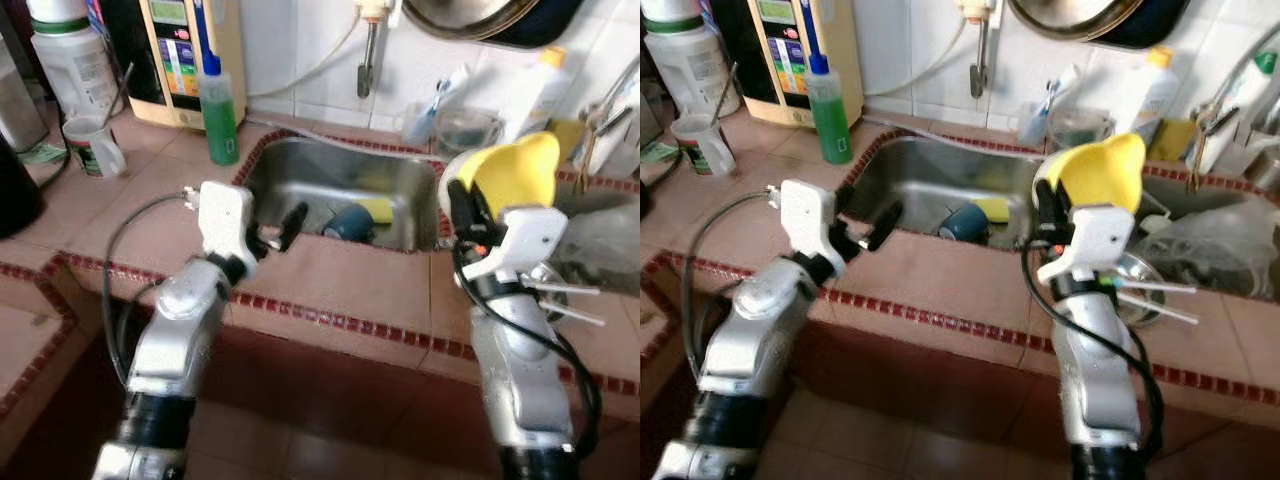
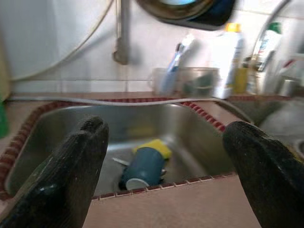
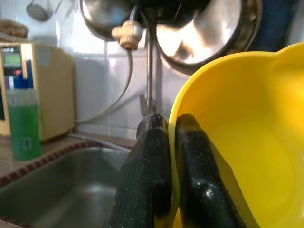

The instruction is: Kitchen organization

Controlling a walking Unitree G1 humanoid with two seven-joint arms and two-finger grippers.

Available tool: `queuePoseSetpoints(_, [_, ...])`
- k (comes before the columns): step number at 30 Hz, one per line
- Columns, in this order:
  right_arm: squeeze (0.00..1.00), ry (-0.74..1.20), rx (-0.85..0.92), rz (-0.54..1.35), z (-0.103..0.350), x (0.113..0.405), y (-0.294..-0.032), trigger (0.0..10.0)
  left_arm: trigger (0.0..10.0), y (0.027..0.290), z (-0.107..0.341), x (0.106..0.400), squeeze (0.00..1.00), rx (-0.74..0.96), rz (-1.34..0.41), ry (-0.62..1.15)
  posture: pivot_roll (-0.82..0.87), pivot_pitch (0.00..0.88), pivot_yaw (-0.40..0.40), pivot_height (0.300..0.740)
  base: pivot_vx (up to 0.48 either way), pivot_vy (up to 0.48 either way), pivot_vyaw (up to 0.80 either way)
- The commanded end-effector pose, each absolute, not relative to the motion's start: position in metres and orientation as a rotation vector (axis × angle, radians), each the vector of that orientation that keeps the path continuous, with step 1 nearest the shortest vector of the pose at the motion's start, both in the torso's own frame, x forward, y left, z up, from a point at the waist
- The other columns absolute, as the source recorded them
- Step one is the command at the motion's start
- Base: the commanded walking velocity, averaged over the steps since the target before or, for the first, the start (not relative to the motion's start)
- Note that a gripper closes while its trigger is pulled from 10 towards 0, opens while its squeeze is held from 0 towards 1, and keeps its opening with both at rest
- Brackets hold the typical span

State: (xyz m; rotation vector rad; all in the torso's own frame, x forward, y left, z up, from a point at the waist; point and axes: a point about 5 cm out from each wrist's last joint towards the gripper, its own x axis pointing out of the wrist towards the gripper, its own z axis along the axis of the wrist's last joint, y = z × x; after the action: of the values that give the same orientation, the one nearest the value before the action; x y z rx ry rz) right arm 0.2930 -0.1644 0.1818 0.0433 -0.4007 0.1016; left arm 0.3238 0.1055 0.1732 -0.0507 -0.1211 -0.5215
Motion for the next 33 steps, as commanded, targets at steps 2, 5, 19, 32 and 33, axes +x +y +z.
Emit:
queuePoseSetpoints(2, [0.00, -0.440, 0.045, 0.105, 0.1897, 0.2930, -0.1612, 10.0, 10.0, 0.1120, 0.1777, 0.3259, 0.00, -0.029, -0.509, -0.133, 0.05, 0.000, -0.031, 0.740, 0.000, 0.259, 0.00])
queuePoseSetpoints(5, [0.00, -0.440, 0.045, 0.102, 0.1896, 0.2935, -0.1609, 10.0, 10.0, 0.1103, 0.1797, 0.3247, 0.00, 0.008, -0.527, -0.160, 0.05, 0.000, -0.031, 0.740, 0.000, 0.000, 0.00])
queuePoseSetpoints(19, [0.00, -0.435, 0.041, 0.099, 0.1874, 0.2947, -0.1600, 10.0, 10.0, 0.1098, 0.1793, 0.3201, 0.00, 0.085, -0.592, -0.173, 0.06, 0.000, -0.031, 0.740, 0.061, 0.000, 0.00])
queuePoseSetpoints(32, [0.00, -0.431, 0.036, 0.102, 0.1872, 0.2954, -0.1600, 10.0, 10.0, 0.1075, 0.1781, 0.3171, 0.00, 0.090, -0.630, -0.176, 0.06, 0.000, -0.034, 0.740, 0.407, 0.000, 0.00])
queuePoseSetpoints(33, [0.00, -0.431, 0.034, 0.102, 0.1872, 0.2954, -0.1601, 10.0, 10.0, 0.1073, 0.1781, 0.3170, 0.00, 0.090, -0.630, -0.176, 0.06, 0.000, -0.035, 0.740, 0.450, 0.000, 0.00])
